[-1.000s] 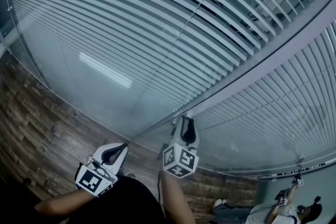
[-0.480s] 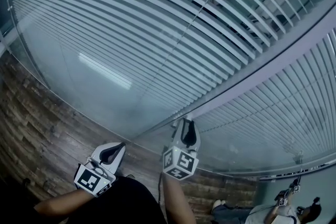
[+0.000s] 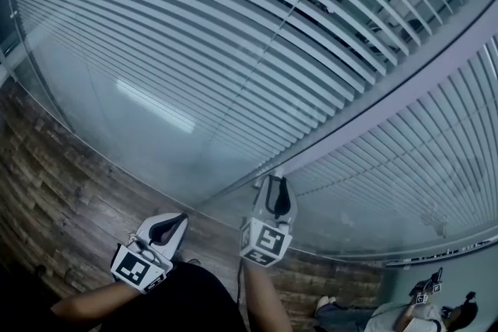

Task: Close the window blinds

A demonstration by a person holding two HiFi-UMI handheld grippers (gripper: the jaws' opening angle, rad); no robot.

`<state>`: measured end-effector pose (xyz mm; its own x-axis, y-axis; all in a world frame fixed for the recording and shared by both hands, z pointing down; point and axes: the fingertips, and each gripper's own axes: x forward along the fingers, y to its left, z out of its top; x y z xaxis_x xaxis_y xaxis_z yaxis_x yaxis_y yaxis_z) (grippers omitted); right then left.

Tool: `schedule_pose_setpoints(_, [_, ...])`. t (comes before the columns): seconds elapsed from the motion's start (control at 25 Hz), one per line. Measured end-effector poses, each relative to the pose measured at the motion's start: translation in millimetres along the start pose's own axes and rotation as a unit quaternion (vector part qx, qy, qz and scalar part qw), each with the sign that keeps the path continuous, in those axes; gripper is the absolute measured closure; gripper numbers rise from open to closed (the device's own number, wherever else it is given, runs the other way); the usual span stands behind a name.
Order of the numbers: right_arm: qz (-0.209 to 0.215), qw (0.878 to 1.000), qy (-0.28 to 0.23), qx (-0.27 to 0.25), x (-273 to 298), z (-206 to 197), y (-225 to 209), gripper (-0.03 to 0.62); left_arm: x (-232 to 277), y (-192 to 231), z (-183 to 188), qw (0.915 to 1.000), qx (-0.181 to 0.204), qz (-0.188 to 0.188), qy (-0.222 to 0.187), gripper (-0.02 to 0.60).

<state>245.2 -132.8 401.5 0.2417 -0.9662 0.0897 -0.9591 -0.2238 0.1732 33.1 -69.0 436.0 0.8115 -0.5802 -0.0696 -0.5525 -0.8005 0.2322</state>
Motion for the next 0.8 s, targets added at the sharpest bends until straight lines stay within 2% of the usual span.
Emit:
schedule_pose_setpoints(0.12, [0.000, 0.999, 0.002, -0.033, -1, 0, 0, 0.465, -1, -2, -2, 1.0000, -0.005, 0.004, 0.003, 0.583])
schedule_pose_setpoints(0.2, [0.001, 0.994, 0.007, -0.107, -2, -1, 4, 0.465, -5, 0, -3, 0.9999, -0.009, 0.008, 0.004, 0.583])
schedule_pose_setpoints(0.28, [0.005, 0.981, 0.006, -0.193, -4, -2, 9, 0.465, -8, 1, -5, 0.9999, -0.008, 0.009, 0.005, 0.583])
schedule_pose_setpoints(0.4, [0.013, 0.961, 0.009, -0.276, -2, -3, 9, 0.465, -5, 0, -6, 1.0000, -0.002, 0.007, 0.006, 0.583])
schedule_pose_setpoints(0.56, [0.008, 0.922, 0.015, -0.387, -3, -3, 9, 0.465, -6, -6, -5, 1.0000, -0.002, 0.006, 0.006, 0.583])
schedule_pose_setpoints(0.6, [0.009, 0.921, 0.014, -0.390, -4, -4, 9, 0.465, -7, -7, -6, 1.0000, 0.000, 0.005, 0.007, 0.583])
schedule_pose_setpoints(0.64, [0.012, 0.927, 0.013, -0.374, -4, -4, 8, 0.464, -7, -8, -7, 1.0000, -0.001, 0.005, 0.009, 0.583])
schedule_pose_setpoints(0.72, [0.022, 0.949, 0.012, -0.313, -4, -7, 7, 0.452, -9, -8, -8, 0.9999, -0.006, 0.008, 0.011, 0.583])
schedule_pose_setpoints(0.8, [0.022, 0.963, 0.008, -0.267, -5, -5, 10, 0.424, -10, -6, -10, 0.9998, -0.014, 0.010, 0.012, 0.583])
